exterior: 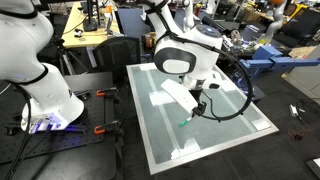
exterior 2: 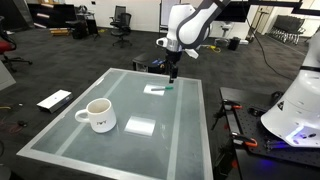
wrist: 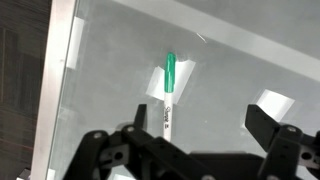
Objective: Pick up the pen and put it in the mug cup
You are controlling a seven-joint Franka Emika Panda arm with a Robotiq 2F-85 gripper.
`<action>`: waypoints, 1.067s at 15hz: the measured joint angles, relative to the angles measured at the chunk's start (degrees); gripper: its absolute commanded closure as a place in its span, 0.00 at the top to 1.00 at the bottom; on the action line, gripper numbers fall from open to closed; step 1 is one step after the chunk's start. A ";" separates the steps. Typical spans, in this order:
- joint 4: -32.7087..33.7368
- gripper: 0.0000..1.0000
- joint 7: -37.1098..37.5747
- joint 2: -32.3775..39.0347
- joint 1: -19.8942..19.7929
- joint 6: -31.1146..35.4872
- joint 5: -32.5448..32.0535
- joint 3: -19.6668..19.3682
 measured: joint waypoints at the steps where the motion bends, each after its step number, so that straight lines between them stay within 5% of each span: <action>1: 0.88 1.00 -0.56 0.96 -0.49 -0.01 0.52 0.52; 16: 7.89 1.00 -0.77 11.08 -1.07 -0.02 -0.70 0.80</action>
